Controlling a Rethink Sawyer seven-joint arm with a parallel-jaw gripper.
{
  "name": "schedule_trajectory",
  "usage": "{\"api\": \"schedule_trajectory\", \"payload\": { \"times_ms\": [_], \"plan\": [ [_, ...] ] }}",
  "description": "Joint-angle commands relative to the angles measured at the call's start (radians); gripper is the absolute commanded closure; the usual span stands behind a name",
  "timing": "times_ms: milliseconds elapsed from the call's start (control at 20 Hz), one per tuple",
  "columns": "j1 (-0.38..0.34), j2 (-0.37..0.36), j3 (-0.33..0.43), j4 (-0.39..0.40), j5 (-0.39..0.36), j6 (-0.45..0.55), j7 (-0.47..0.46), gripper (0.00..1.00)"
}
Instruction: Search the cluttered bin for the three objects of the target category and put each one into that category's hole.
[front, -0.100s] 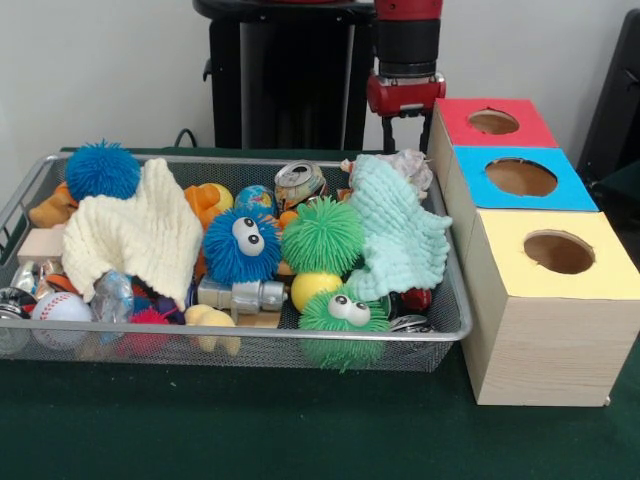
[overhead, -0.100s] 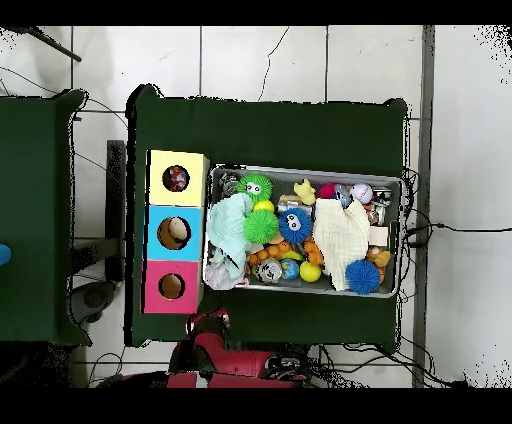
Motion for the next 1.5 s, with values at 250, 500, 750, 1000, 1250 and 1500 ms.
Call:
{"api": "schedule_trajectory", "payload": {
  "times_ms": [250,500,750,1000,1250,1500],
  "plan": [
    [0.015,0.099,0.031,-0.219,0.071,-0.11,0.253,0.0],
    [0.012,0.082,0.028,-0.211,0.065,-0.095,0.252,0.0],
    [0.021,-0.025,0.018,-0.158,0.093,0.02,0.229,0.0],
    [0.024,-0.143,0.013,-0.121,0.107,0.156,0.2,0.0],
    [0.04,-0.251,-0.005,-0.102,0.119,0.31,0.191,0.0],
    [0.051,-0.322,-0.018,-0.113,0.113,0.434,0.188,0.0]
  ]
}}
